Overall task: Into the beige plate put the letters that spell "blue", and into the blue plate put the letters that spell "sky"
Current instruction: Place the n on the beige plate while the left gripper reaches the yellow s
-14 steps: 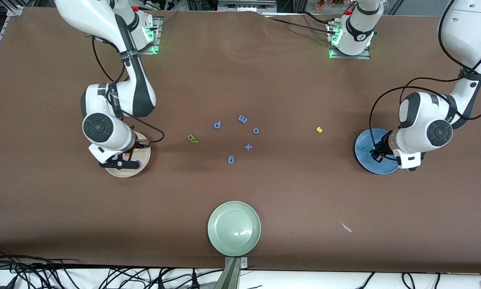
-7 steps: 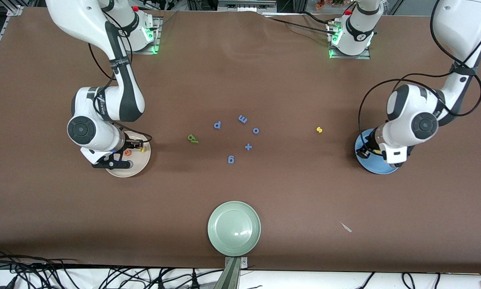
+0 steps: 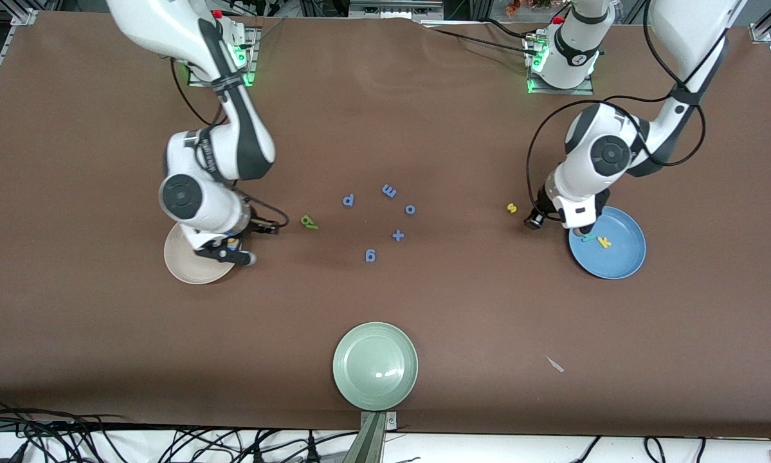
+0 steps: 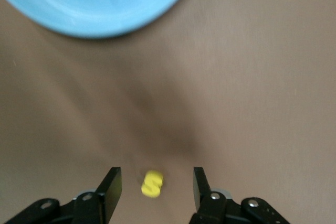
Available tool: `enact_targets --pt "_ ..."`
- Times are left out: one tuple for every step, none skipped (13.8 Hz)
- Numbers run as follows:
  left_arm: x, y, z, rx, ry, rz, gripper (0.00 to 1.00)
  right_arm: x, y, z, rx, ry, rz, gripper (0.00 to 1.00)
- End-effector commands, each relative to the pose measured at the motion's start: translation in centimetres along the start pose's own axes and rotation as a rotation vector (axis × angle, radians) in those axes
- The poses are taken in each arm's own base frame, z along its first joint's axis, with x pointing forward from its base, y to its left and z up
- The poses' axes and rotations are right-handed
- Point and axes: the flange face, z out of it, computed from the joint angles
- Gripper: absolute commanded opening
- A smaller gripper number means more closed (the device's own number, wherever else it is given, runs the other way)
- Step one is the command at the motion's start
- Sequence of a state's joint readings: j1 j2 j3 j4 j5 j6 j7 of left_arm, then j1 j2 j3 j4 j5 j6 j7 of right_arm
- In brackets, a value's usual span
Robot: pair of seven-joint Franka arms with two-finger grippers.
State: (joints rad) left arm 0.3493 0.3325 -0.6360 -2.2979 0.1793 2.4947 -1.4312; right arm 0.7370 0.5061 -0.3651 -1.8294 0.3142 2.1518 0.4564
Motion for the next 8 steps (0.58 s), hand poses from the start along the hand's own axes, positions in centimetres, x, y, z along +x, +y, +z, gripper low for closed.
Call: enact_targets --pt "-2.0 -1.1 0.5 -0.007 0.037 0.037 0.59 -3.4 -4.5 2.2 -0.007 0.017 0.095 0.64" --pt "-2.3 -1.4 1.0 -0.029 0.043 0.051 0.58 -4.5 -5.6 3.1 -0.014 0.022 0.126 0.64" --pt "-2.4 -1.7 1.3 -0.072 0.041 0.046 0.58 -5.2 -6.4 4.0 -0.021 0.026 0.153 0.64" --pt "-2.6 -1.9 1.9 -0.093 0.030 0.044 0.58 -6.1 -7.4 5.2 -0.030 0.034 0.161 0.64" --pt "-2.9 -1.9 2.3 -0.088 0.024 0.050 0.58 -6.7 -7.8 6.3 -0.036 0.041 0.167 0.64" --pt "-2.9 -1.9 2.4 -0.086 0.022 0.050 0.58 -6.9 -7.6 6.9 -0.034 0.050 0.167 0.64" --pt "-3.2 -1.9 2.5 -0.084 0.022 0.056 0.58 -7.0 -7.4 7.3 -0.036 0.053 0.168 0.64" --pt "-3.4 -1.9 2.6 -0.081 0.023 0.060 0.58 -6.9 -7.3 7.6 -0.040 0.053 0.167 0.64"
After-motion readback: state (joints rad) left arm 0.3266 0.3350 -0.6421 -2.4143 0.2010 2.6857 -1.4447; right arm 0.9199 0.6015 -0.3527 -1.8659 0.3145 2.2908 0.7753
